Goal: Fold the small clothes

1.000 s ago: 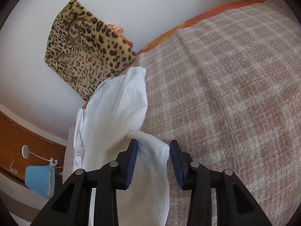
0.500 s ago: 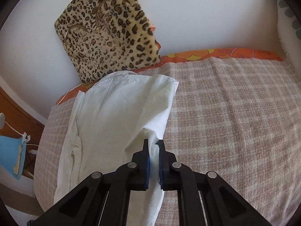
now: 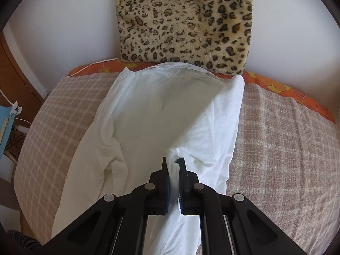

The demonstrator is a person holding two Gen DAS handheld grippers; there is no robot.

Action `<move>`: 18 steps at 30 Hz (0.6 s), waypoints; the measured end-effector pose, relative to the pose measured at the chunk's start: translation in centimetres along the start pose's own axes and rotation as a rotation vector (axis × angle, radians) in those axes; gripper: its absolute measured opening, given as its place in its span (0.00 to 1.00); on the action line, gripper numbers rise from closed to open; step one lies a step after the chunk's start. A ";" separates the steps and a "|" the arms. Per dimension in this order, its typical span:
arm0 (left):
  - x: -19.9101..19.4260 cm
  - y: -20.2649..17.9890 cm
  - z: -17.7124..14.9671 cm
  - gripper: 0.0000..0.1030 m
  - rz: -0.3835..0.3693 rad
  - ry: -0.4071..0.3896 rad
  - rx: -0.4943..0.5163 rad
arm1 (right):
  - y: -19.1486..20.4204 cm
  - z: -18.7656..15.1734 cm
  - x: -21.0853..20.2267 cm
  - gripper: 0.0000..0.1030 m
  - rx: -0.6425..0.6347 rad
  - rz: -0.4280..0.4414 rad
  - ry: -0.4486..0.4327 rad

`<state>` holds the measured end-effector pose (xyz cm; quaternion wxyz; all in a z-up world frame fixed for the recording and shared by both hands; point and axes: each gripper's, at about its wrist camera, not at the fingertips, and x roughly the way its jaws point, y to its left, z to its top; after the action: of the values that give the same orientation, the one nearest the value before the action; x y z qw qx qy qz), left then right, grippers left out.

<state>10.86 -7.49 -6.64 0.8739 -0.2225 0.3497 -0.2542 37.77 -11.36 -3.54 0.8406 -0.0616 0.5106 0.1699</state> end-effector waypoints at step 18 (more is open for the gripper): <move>-0.5 1.8 -1.3 0.04 0.039 0.024 -0.021 | -7.2 -5.7 -6.5 0.32 0.225 0.236 -0.135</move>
<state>10.12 -6.08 -8.19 0.8719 -0.2218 0.3673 -0.2359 32.78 -21.13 -1.04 0.8487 0.1046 0.4726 0.2130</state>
